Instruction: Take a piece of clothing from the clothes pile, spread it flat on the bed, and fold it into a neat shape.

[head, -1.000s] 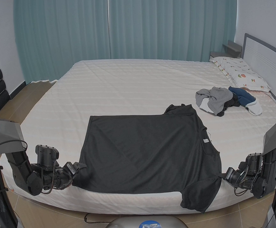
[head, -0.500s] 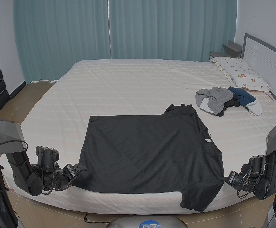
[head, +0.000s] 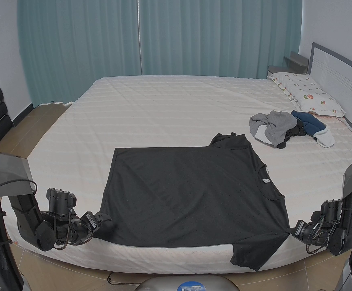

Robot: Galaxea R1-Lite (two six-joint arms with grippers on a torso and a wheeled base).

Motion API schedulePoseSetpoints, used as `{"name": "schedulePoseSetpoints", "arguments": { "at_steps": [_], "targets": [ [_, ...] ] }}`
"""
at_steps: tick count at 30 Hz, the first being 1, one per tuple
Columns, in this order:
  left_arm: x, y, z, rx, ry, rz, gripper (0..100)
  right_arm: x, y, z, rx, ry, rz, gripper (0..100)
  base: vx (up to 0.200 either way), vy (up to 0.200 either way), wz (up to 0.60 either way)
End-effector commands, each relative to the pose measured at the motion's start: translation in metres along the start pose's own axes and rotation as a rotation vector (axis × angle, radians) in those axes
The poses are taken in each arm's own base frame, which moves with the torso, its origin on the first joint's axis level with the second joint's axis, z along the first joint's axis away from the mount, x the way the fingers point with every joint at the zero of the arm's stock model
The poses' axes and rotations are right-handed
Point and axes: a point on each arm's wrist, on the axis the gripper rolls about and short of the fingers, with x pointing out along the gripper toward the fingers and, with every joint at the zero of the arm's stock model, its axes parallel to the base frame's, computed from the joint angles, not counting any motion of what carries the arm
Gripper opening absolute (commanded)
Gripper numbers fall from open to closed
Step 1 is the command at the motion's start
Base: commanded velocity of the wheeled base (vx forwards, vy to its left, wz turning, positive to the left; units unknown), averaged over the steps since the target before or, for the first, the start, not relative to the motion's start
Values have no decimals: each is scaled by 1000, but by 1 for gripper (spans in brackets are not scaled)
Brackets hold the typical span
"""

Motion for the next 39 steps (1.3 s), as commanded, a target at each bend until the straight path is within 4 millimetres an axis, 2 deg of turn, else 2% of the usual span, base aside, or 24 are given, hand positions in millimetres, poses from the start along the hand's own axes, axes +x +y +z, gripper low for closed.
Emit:
{"name": "schedulePoseSetpoints", "arguments": {
  "at_steps": [1,22,23,35,39],
  "targets": [
    [2,2,-1,-2,6,7,100,-1,-2,1,3,-11,1,0,0,0,0],
    [3,1,-3,41,13,8,100,1,-2,0,5,-4,0,0,0,0,0],
    [4,1,-4,42,15,8,100,1,-2,0,5,-4,0,100,0,0,0],
    [7,1,-3,128,23,4,100,-2,-1,1,10,8,31,100,0,0,0],
    [8,4,-4,204,34,5,100,-2,0,0,13,14,40,100,0,0,0]
  ]
}}
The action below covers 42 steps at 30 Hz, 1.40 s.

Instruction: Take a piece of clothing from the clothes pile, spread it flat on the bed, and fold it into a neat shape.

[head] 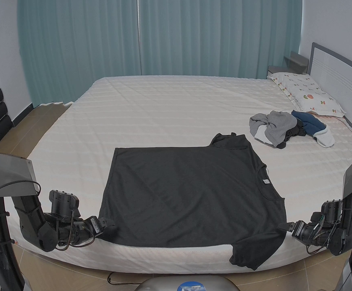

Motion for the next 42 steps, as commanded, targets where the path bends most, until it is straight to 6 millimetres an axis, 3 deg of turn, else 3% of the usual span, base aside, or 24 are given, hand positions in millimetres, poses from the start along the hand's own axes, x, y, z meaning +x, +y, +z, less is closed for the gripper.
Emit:
{"name": "schedulePoseSetpoints", "arguments": {
  "at_steps": [1,7,18,29,42],
  "targets": [
    [2,3,0,33,12,-4,100,0,1,1,-3,-5,17,100,0,0,0],
    [0,7,2,66,71,-93,100,-1,2,0,-5,1,23,100,0,0,0],
    [5,28,10,126,62,-66,100,-1,3,0,-5,1,25,100,0,0,0],
    [7,20,12,105,83,-130,100,-1,4,0,-6,1,29,100,0,0,0],
    [11,6,0,137,118,-145,100,-2,4,1,-5,-3,32,100,0,0,0]
  ]
}}
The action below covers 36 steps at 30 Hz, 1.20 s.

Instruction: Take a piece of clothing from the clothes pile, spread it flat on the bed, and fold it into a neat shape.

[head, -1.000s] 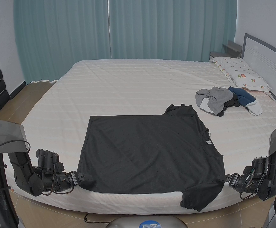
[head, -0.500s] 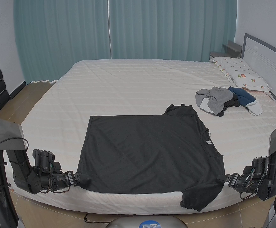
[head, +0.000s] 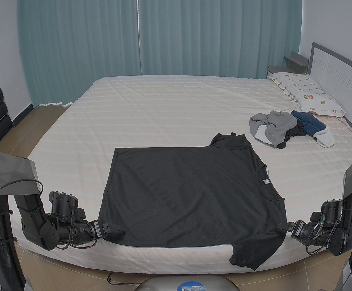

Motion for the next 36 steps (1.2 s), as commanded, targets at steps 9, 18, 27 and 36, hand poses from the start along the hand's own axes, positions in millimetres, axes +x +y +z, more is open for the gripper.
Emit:
{"name": "schedulePoseSetpoints", "arguments": {
  "at_steps": [9,18,27,36],
  "targets": [
    [-3,5,-2,-17,2,17,100,-2,3,3,-8,-26,13,100,0,0,0],
    [-2,4,3,-69,-19,15,0,-2,3,3,-8,-26,13,100,0,0,0],
    [-8,7,-1,-122,-47,84,0,-7,4,2,-8,-21,14,100,0,0,0],
    [-11,8,0,-150,-56,86,0,-13,10,0,-25,-19,27,100,0,0,0]
  ]
}}
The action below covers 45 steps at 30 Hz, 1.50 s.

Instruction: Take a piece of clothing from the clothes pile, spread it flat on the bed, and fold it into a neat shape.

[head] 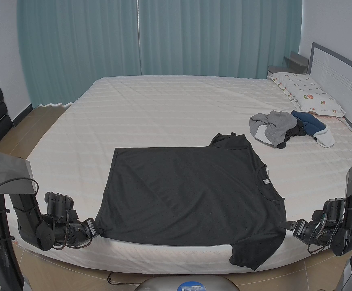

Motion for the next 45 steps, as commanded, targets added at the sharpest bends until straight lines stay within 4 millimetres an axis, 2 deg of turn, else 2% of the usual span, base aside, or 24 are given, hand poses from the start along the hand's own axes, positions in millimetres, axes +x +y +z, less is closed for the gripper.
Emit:
{"name": "schedulePoseSetpoints", "arguments": {
  "at_steps": [1,5,9,19,29,39,45],
  "targets": [
    [-1,-1,0,-10,-3,-3,0,-4,4,-1,-12,-7,13,100,0,0,0],
    [-1,-3,2,-38,-13,-11,0,-4,5,-1,-18,-3,14,100,0,0,0],
    [-1,-4,5,-57,-20,-17,0,4,8,-12,-39,52,18,100,0,0,0],
    [-1,-3,5,-58,-20,-18,0,18,19,-6,-82,17,56,100,0,0,0],
    [-1,-4,5,-56,-21,-18,0,37,15,-1,-85,-10,45,100,0,0,0],
    [-1,-4,4,-57,-20,-17,0,34,10,-3,-80,-5,20,100,0,0,0],
    [-1,-4,5,-57,-19,-18,0,41,12,-1,-87,-14,33,100,0,0,0]
  ]
}}
